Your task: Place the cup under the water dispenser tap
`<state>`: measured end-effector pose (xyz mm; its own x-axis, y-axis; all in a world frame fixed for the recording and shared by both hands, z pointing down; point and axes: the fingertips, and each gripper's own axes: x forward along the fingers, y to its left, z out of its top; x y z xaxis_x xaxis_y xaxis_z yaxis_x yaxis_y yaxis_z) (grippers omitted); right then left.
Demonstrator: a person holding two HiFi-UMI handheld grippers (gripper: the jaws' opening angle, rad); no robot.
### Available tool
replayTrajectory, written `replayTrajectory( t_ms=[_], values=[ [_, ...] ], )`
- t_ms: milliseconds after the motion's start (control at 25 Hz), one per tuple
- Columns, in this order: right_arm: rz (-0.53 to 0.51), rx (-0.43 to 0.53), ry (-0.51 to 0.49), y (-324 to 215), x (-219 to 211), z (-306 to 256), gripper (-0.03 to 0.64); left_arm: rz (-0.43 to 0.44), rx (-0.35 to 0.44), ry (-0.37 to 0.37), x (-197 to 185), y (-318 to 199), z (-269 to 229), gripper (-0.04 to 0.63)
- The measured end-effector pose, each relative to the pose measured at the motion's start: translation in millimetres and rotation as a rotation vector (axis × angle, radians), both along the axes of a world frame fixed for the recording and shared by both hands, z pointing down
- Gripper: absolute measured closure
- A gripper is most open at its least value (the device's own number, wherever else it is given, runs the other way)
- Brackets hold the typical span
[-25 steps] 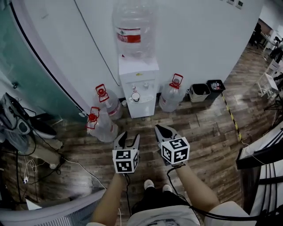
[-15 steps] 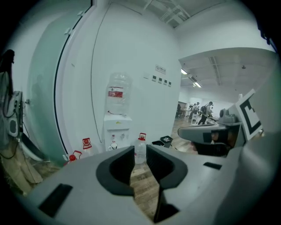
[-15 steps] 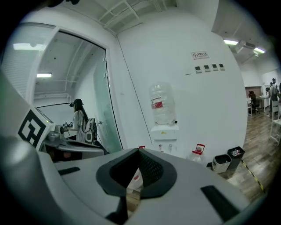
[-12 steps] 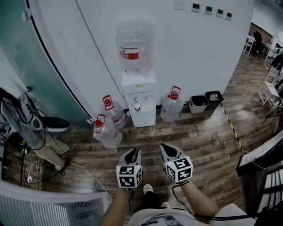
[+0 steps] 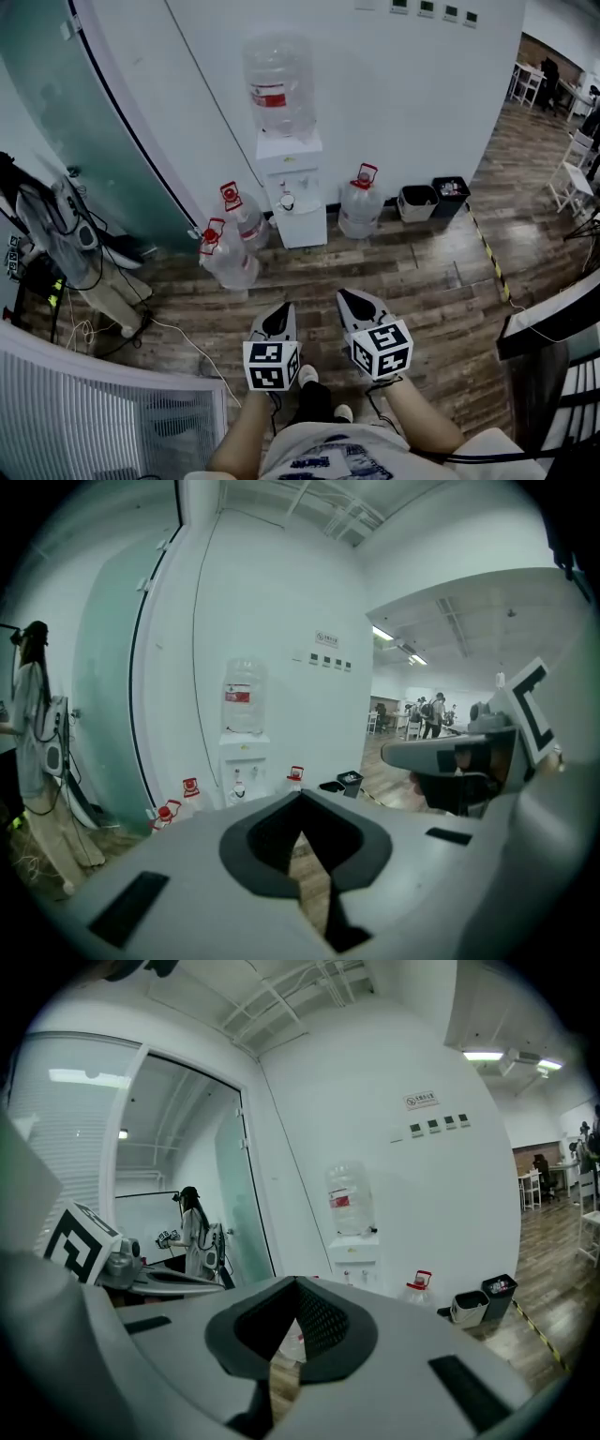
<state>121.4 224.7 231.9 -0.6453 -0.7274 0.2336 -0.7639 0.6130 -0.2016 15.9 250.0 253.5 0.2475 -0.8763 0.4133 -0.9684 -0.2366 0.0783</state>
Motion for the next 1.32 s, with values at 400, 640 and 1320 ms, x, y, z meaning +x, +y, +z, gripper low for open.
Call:
replayTrajectory(
  t_ms=[400,640,1320],
  values=[
    [0.011,0.002,-0.014,34.1,21.7,-0.3,0.597,-0.028,0.009,-0.005,9.1,32.3,0.8,0.544],
    [-0.004,0.012,-0.003,39.0,23.5,-2.9,0.597,-0.028,0.016,-0.017,12.9,34.5,-1.9,0.544],
    [-0.024,0.007,0.016,38.5,14.0,-2.5,0.597,-0.021,0.052,-0.076,9.5,36.3,-14.0,0.543]
  ],
)
